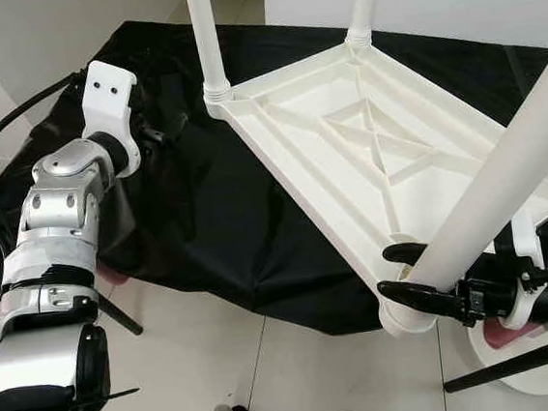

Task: Building children table

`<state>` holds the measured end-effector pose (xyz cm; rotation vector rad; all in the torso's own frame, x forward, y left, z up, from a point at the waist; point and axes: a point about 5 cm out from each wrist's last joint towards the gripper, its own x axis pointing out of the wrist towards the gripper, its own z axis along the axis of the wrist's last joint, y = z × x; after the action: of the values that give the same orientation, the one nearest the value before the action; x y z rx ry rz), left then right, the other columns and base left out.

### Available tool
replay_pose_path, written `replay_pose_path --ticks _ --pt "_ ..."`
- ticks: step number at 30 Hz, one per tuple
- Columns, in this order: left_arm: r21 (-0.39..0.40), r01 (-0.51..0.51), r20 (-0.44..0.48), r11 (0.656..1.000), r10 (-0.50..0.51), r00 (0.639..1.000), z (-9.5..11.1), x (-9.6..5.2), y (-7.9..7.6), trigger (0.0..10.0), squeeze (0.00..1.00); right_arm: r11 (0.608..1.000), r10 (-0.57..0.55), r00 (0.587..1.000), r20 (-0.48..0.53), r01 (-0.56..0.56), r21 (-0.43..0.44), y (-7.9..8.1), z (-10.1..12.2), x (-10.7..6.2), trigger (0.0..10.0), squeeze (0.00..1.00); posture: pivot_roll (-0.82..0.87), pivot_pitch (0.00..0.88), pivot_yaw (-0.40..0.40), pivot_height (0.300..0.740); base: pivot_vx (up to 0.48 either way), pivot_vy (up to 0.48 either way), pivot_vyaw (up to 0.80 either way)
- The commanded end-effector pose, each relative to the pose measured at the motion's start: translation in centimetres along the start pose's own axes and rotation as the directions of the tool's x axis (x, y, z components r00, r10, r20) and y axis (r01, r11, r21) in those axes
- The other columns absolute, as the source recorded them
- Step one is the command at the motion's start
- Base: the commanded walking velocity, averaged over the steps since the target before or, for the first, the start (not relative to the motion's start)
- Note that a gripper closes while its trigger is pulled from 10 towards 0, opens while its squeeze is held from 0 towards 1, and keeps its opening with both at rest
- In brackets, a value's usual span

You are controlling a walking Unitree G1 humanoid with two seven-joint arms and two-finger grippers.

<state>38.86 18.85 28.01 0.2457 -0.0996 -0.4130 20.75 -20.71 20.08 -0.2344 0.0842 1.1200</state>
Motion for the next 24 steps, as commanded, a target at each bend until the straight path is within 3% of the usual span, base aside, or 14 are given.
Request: replay_pose_path --ticks 1,3,4,6,9,11,12,14,15,17,18,20,23,24 --pt "0.01 -0.158 0.001 0.987 0.158 0.987 0.2 -0.1 0.9 10.0 0.0 0.985 -0.061 0.977 -0.202 0.092 0.146 -0.3 -4.1 -1.1 10.0 0.0 -0.07 0.191 0.046 0.74 0.0 0.0 0.0" --pt "0.011 -0.155 0.002 0.988 0.155 0.988 0.1 0.0 0.8 10.0 0.0 0.935 -0.313 0.926 -0.211 0.339 0.104 -2.8 -5.4 -1.7 10.0 0.0 -0.08 0.192 0.048 0.74 0.0 0.0 0.0" --pt "0.011 -0.155 0.002 0.988 0.155 0.988 0.1 0.0 0.8 10.0 0.0 0.935 -0.313 0.926 -0.211 0.339 0.104 -2.8 -5.4 -1.7 10.0 0.0 -0.08 0.192 0.048 0.74 0.0 0.0 0.0" --pt "0.013 -0.153 0.003 0.988 0.153 0.988 0.1 0.1 0.7 10.0 0.0 0.875 -0.454 0.867 -0.205 0.477 0.082 -4.1 -6.0 -1.8 10.0 0.0 -0.07 0.192 0.049 0.74 0.0 0.0 0.0" --pt "0.015 -0.15 0.004 0.989 0.15 0.989 0.2 0.1 0.7 10.0 0.0 0.843 -0.505 0.836 -0.215 0.531 0.088 -4.4 -6.5 -1.8 10.0 0.0 -0.07 0.192 0.049 0.74 0.0 0.0 0.0" --pt "0.017 -0.15 0.003 0.989 0.15 0.989 0.2 0.0 0.7 10.0 0.0 0.798 -0.57 0.796 -0.205 0.595 0.092 -4.8 -6.7 -1.7 10.0 0.0 -0.07 0.193 0.049 0.74 0.0 0.0 0.0" --pt "0.017 -0.15 0.003 0.989 0.15 0.989 0.2 0.0 0.7 10.0 0.0 0.798 -0.57 0.796 -0.205 0.595 0.092 -4.8 -6.7 -1.7 10.0 0.0 -0.07 0.193 0.049 0.74 0.0 0.0 0.0" --pt "0.02 -0.149 0.001 0.989 0.149 0.989 0.2 0.0 0.7 10.0 0.0 0.74 -0.638 0.746 -0.188 0.662 0.118 -5.2 -6.8 -1.7 10.0 0.0 -0.07 0.192 0.049 0.74 0.0 0.0 0.0" --pt "0.02 -0.149 0.001 0.989 0.149 0.989 0.2 0.0 0.7 10.0 0.0 0.74 -0.638 0.746 -0.188 0.662 0.118 -5.2 -6.8 -1.7 10.0 0.0 -0.07 0.192 0.049 0.74 0.0 0.0 0.0" --pt "0.023 -0.148 -0.001 0.989 0.148 0.989 0.1 0.0 0.7 10.0 0.0 0.679 -0.708 0.689 -0.154 0.724 0.122 -5.6 -6.7 -1.7 10.0 0.0 -0.07 0.193 0.049 0.74 0.0 0.0 0.0" --pt "0.023 -0.148 -0.001 0.989 0.148 0.989 0.1 0.0 0.7 10.0 0.0 0.679 -0.708 0.689 -0.154 0.724 0.122 -5.6 -6.7 -1.7 10.0 0.0 -0.07 0.193 0.049 0.74 0.0 0.0 0.0" --pt "0.023 -0.145 -0.003 0.989 0.145 0.989 0.1 0.0 0.6 10.0 0.0 0.539 -0.822 0.552 -0.143 0.834 0.12 -6.3 -6.7 -2.1 10.0 0.0 -0.07 0.194 0.047 0.74 0.0 0.0 0.0" --pt "0.023 -0.145 -0.003 0.989 0.145 0.989 0.1 0.0 0.6 10.0 0.0 0.539 -0.822 0.552 -0.143 0.834 0.12 -6.3 -6.7 -2.1 10.0 0.0 -0.07 0.194 0.047 0.74 0.0 0.0 0.0" --pt "0.022 -0.141 -0.003 0.99 0.141 0.99 0.1 0.0 0.6 10.0 0.0 0.449 -0.871 0.466 -0.153 0.883 0.134 -6.5 -6.9 -2.4 10.0 0.0 -0.07 0.193 0.048 0.74 0.0 0.0 0.0"
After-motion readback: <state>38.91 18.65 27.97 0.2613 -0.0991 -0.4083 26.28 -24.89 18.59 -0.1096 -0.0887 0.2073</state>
